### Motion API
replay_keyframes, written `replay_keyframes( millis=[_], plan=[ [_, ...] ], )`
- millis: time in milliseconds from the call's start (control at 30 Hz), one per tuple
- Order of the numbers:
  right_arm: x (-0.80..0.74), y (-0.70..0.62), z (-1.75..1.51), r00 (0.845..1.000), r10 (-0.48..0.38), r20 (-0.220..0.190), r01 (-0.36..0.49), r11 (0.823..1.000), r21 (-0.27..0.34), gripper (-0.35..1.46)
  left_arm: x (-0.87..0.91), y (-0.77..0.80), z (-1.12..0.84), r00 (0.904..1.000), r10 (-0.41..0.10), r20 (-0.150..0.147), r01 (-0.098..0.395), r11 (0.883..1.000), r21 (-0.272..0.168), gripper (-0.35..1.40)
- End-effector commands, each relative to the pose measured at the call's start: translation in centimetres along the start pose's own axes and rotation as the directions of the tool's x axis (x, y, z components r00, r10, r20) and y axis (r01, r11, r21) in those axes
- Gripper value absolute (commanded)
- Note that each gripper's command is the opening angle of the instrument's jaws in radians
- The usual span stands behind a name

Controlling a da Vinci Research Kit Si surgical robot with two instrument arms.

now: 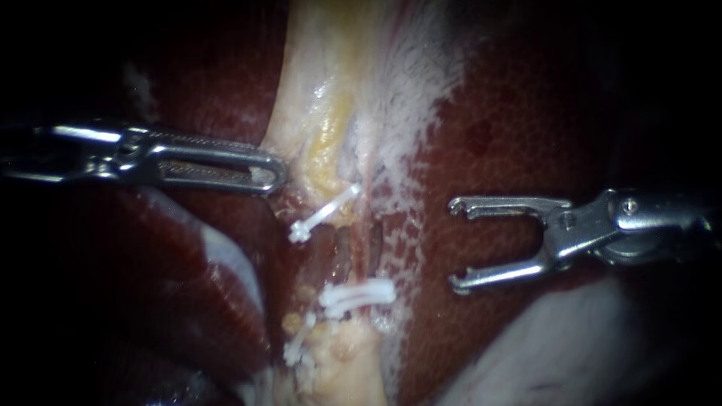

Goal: Going back second clip right tube

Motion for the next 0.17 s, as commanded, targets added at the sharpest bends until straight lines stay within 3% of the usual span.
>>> replay_keyframes(
  millis=[33,167],
  plan=[
    [0.0,0.0,0.0,1.0,0.0,0.0,0.0,1.0,0.003,0.6,0.0,0.0,0.0,1.0,0.0,0.0,0.0,1.0,0.0,-0.35],
    [0.0,0.01,0.0,1.0,0.0,0.0,0.0,1.0,0.003,0.6,0.0,0.0,0.0,1.0,0.0,0.0,0.0,1.0,0.0,-0.35]
  ],
)
